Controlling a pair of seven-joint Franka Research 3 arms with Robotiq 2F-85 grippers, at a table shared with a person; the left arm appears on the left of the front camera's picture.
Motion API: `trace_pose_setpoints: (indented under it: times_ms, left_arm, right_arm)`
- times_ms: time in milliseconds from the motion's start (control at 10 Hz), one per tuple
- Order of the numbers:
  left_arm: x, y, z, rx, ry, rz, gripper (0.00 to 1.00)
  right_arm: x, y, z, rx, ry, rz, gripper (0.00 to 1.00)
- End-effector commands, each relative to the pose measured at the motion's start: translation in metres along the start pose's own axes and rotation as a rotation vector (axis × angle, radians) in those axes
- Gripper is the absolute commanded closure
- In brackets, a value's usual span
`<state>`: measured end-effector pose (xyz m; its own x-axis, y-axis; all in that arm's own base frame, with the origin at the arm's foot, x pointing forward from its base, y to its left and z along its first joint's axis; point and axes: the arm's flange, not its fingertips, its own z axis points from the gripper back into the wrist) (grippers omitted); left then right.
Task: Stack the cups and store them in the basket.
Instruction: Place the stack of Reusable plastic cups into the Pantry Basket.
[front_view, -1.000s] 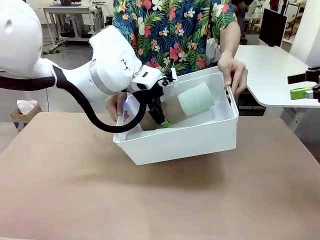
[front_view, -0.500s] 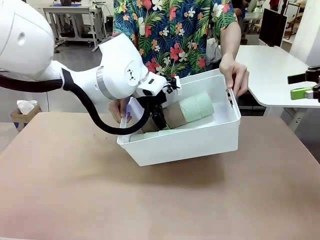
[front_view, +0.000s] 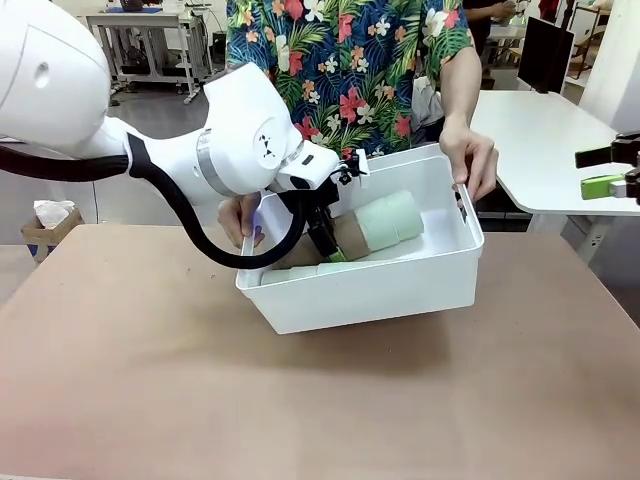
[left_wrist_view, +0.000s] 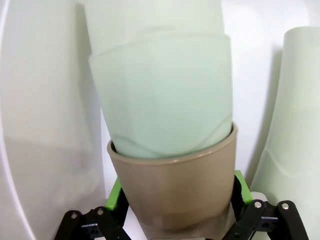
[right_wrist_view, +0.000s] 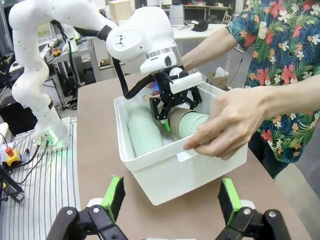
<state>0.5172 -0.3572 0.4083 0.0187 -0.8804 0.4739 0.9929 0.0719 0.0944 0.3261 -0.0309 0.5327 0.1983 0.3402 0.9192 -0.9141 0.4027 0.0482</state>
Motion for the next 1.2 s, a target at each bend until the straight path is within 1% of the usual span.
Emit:
trace_pose_setpoints:
  times_ms: [0,300,400,600,800,900,1000,1100]
  left_arm:
    - [0.000,-0.012,0.043,-0.027,-0.041,-0.021,0.00]
    - [-0.004,-0.027,0.114,-0.043,-0.119,-0.032,0.00]
    - [-0.010,-0.030,0.137,-0.055,-0.143,-0.023,0.00]
    - [-0.031,-0.038,0.195,-0.079,-0.232,0.006,0.00]
    - [-0.070,-0.045,0.256,-0.094,-0.327,0.019,0.00]
    - [-0.095,-0.050,0.283,-0.075,-0.369,0.023,0.00]
    - [-0.124,-0.055,0.313,-0.065,-0.388,0.016,0.00]
    - [-0.153,-0.058,0.331,-0.065,-0.424,0.023,0.00]
  right_arm:
    - [0.003,-0.002,-0.002,-0.003,-0.028,0.015,0.00]
    - [0.003,-0.002,-0.002,-0.003,-0.028,0.015,0.00]
    - [0.003,-0.002,-0.002,-0.003,-0.028,0.015,0.00]
    - [0.003,-0.002,-0.002,-0.003,-0.028,0.015,0.00]
    - [0.003,-0.002,-0.002,-0.003,-0.028,0.015,0.00]
    - [0.003,-0.002,-0.002,-0.003,-0.028,0.015,0.00]
    - [0.003,-0.002,-0.002,-0.003,-0.028,0.015,0.00]
    - [0.003,-0.002,-0.002,-0.003,-0.028,0.015,0.00]
